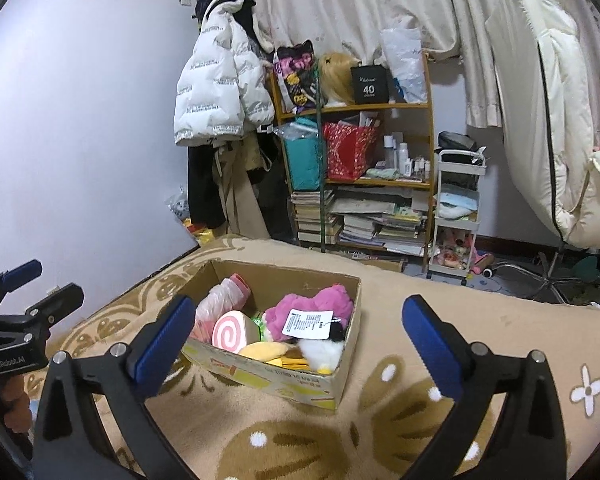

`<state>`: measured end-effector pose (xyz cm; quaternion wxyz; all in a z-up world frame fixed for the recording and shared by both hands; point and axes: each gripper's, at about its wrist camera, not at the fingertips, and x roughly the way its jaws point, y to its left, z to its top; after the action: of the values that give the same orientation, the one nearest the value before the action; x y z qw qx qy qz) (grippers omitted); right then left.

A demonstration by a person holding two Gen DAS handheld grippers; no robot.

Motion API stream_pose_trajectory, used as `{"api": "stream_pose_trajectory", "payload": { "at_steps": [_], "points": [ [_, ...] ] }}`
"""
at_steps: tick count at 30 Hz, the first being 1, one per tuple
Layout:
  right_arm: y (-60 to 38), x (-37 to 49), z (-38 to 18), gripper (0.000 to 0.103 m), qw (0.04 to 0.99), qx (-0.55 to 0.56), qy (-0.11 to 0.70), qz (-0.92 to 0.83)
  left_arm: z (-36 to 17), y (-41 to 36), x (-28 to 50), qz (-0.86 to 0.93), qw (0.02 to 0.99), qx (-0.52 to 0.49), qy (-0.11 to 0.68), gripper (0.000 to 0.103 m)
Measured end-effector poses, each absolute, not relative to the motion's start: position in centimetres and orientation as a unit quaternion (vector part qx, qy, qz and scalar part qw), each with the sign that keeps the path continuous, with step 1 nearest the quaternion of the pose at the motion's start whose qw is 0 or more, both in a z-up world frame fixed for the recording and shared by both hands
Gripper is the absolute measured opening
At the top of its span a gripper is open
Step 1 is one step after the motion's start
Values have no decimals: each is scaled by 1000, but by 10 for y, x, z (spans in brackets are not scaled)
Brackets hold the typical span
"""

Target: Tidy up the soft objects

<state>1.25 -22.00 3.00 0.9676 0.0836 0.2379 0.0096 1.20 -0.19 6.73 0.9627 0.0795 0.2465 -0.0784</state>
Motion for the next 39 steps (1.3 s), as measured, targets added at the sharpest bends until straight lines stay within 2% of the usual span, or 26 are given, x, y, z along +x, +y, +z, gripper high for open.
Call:
{"api": "stream_pose_trajectory", "payload": {
  "at_steps": [14, 39],
  "points": [
    [-219, -18, 30, 103, 966, 76, 248, 0, 69, 8, -10, -85, 962, 80, 248, 103],
    [-229, -10, 14, 103, 958, 95, 269, -4, 46, 3, 24, -82, 950, 86, 288, 103]
  ]
}}
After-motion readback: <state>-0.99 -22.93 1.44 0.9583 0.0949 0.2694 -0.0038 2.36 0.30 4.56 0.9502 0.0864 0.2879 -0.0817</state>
